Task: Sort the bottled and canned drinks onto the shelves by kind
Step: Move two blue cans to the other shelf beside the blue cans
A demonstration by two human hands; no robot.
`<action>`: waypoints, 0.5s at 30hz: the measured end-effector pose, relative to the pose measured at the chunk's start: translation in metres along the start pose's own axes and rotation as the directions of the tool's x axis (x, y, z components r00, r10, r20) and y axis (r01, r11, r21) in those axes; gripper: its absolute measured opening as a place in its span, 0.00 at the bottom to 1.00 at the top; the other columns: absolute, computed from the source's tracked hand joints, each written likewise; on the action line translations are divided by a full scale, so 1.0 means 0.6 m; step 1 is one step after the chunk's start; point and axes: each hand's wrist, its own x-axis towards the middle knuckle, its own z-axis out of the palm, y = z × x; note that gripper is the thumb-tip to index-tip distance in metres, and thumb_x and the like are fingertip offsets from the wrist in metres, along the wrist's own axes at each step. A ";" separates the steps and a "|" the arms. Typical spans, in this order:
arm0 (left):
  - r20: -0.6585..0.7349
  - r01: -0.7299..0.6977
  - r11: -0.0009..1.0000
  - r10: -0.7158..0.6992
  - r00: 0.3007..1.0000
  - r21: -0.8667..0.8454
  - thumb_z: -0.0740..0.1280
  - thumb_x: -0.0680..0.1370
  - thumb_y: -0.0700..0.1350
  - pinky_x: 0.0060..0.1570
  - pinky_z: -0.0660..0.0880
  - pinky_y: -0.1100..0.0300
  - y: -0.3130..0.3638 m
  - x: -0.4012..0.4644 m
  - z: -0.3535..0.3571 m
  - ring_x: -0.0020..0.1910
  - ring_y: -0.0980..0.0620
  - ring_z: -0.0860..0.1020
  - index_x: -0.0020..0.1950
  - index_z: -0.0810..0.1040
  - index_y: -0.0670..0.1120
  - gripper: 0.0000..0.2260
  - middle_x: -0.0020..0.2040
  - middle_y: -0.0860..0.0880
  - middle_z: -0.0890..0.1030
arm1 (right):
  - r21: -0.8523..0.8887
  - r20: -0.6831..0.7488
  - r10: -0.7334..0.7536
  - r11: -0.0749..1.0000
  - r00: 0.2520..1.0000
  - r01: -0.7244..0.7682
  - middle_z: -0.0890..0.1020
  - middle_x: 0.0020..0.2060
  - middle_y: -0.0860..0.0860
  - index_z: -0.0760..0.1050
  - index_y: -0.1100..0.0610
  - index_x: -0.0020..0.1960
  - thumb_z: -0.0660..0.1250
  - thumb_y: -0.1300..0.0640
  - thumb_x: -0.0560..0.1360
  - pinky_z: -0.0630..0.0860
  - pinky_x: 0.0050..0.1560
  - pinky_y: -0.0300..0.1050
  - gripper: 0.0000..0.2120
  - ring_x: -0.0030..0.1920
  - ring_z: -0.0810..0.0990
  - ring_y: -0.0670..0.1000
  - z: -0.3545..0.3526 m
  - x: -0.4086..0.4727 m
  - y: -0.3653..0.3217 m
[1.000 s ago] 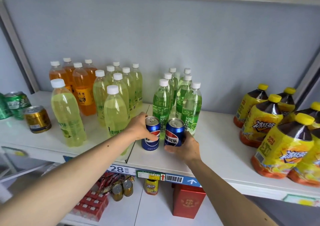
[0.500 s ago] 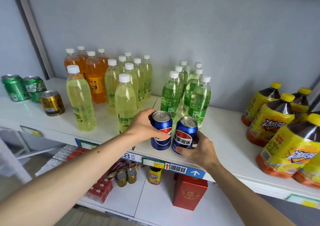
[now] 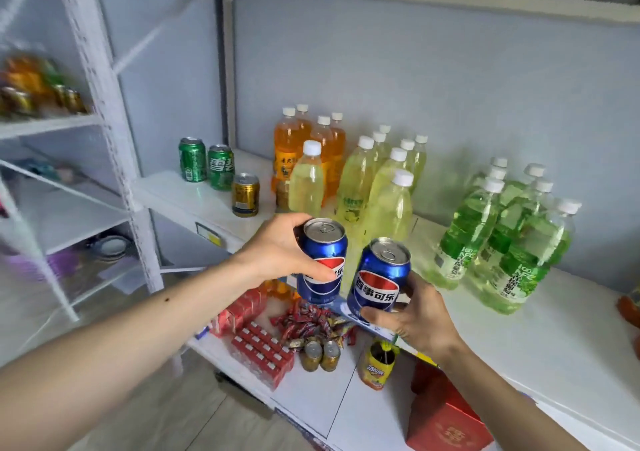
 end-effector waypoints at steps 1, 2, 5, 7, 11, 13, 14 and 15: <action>-0.021 0.003 1.000 -0.003 1.000 0.018 0.84 0.55 0.39 0.53 0.80 0.55 -0.008 -0.006 -0.030 0.48 0.55 0.83 0.52 0.81 0.50 0.28 0.47 0.54 0.85 | 0.001 0.011 -0.022 1.000 1.000 0.022 0.85 0.45 0.42 0.77 0.47 0.56 0.83 0.54 0.59 0.80 0.47 0.41 0.28 0.47 0.82 0.43 0.023 0.009 -0.016; -0.048 0.009 0.999 -0.007 0.999 0.037 0.84 0.54 0.40 0.53 0.80 0.54 -0.020 -0.014 -0.065 0.48 0.54 0.83 0.53 0.81 0.50 0.29 0.47 0.54 0.86 | 0.007 0.026 -0.045 0.999 0.999 0.045 0.85 0.45 0.41 0.77 0.48 0.57 0.83 0.54 0.59 0.80 0.47 0.40 0.28 0.47 0.82 0.42 0.053 0.021 -0.036; -0.107 0.030 0.998 -0.023 0.994 0.060 0.82 0.49 0.47 0.54 0.80 0.49 -0.059 -0.037 -0.172 0.48 0.53 0.84 0.52 0.82 0.51 0.32 0.46 0.54 0.86 | 0.044 0.074 -0.092 0.995 0.993 0.089 0.85 0.46 0.42 0.76 0.47 0.57 0.83 0.56 0.60 0.77 0.45 0.34 0.28 0.47 0.82 0.40 0.147 0.056 -0.099; -0.152 0.044 0.998 -0.036 0.988 0.054 0.81 0.47 0.48 0.52 0.81 0.52 -0.083 -0.051 -0.235 0.47 0.53 0.84 0.51 0.82 0.51 0.32 0.45 0.54 0.86 | 0.073 0.106 -0.113 0.992 0.988 0.105 0.84 0.47 0.43 0.76 0.48 0.57 0.83 0.57 0.61 0.75 0.44 0.31 0.28 0.46 0.81 0.39 0.207 0.078 -0.138; -0.224 0.075 0.995 -0.058 0.973 0.069 0.82 0.50 0.44 0.38 0.80 0.62 -0.127 -0.076 -0.363 0.41 0.51 0.84 0.49 0.82 0.48 0.27 0.43 0.52 0.86 | 0.138 0.180 -0.144 0.983 0.973 0.119 0.84 0.48 0.44 0.75 0.49 0.58 0.83 0.59 0.60 0.75 0.45 0.31 0.30 0.47 0.81 0.37 0.331 0.130 -0.211; -0.280 0.094 0.993 -0.071 0.957 0.068 0.81 0.49 0.46 0.47 0.82 0.54 -0.151 -0.084 -0.424 0.46 0.48 0.84 0.49 0.82 0.47 0.29 0.44 0.51 0.86 | 0.163 0.215 -0.156 0.979 0.964 0.122 0.84 0.48 0.45 0.75 0.50 0.59 0.83 0.60 0.61 0.75 0.44 0.30 0.30 0.46 0.81 0.36 0.389 0.156 -0.244; -0.301 0.103 0.993 -0.083 0.950 0.053 0.81 0.49 0.45 0.51 0.81 0.50 -0.163 -0.088 -0.454 0.48 0.47 0.84 0.49 0.82 0.47 0.29 0.44 0.50 0.86 | 0.167 0.234 -0.166 0.978 0.958 0.128 0.84 0.48 0.45 0.75 0.51 0.59 0.82 0.60 0.61 0.75 0.44 0.29 0.30 0.46 0.81 0.36 0.417 0.170 -0.260; -0.321 0.107 0.994 -0.091 0.943 0.035 0.81 0.50 0.43 0.53 0.81 0.48 -0.175 -0.092 -0.482 0.48 0.47 0.84 0.48 0.83 0.47 0.28 0.44 0.49 0.86 | 0.172 0.254 -0.177 0.976 0.951 0.136 0.84 0.48 0.44 0.75 0.51 0.59 0.82 0.60 0.61 0.75 0.44 0.28 0.30 0.46 0.81 0.36 0.445 0.185 -0.275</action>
